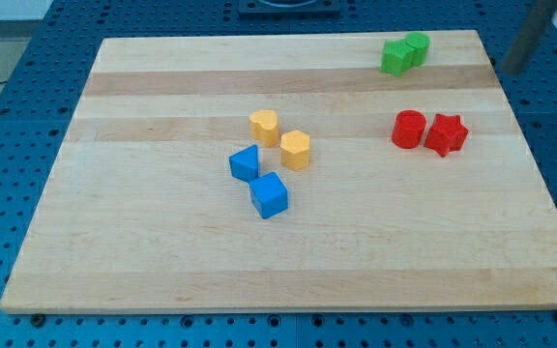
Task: Move the green circle above the red star
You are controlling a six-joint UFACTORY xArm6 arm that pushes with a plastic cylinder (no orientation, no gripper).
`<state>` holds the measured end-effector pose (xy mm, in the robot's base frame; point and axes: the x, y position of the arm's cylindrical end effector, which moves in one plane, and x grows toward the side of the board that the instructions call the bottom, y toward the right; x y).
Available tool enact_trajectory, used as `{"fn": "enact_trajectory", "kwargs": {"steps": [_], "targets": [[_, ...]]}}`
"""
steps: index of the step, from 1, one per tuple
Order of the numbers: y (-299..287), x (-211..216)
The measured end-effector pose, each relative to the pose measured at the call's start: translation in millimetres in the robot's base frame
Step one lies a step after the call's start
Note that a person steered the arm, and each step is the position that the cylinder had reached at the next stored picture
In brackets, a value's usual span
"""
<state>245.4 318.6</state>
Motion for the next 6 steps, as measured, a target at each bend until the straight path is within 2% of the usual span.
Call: {"fn": "enact_trajectory", "kwargs": {"steps": [1,3,4,6], "targets": [[-17.9,-54.3],[-120.8,-48.0],[-142.2,-11.1],[-139.2,50.2]]}}
